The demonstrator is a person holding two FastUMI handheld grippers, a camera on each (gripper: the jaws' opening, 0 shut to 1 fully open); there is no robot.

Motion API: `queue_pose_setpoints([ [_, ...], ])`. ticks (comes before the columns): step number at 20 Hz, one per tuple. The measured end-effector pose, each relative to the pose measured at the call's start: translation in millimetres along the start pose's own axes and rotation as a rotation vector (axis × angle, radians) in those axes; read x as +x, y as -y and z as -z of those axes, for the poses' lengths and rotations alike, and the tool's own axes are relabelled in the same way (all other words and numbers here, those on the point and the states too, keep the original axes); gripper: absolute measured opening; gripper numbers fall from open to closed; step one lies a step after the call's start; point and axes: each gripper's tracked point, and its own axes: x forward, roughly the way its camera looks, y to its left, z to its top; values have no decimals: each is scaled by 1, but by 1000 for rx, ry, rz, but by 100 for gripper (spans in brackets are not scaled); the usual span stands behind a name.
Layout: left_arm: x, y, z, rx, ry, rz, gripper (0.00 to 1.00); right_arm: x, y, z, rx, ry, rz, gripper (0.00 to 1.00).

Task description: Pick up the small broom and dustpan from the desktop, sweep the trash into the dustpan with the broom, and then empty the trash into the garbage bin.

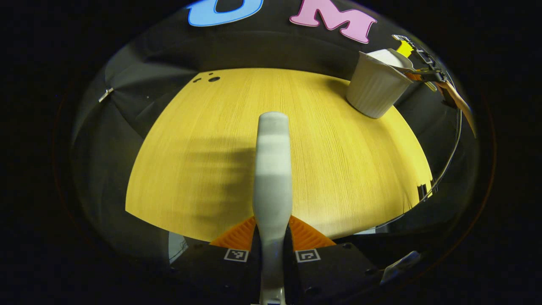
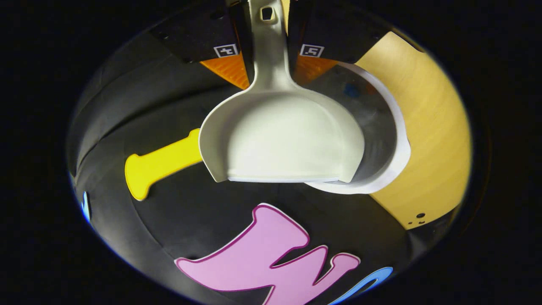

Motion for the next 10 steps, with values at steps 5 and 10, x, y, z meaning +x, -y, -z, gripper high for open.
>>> queue_pose_setpoints([
  [5,-9,12,-25,-25,67,-6,26,-14,20,-25,280,69,-78,38],
  [10,-22,23,-29,-28,111,3,24,-33,35,-42,434,164,-180,38],
])
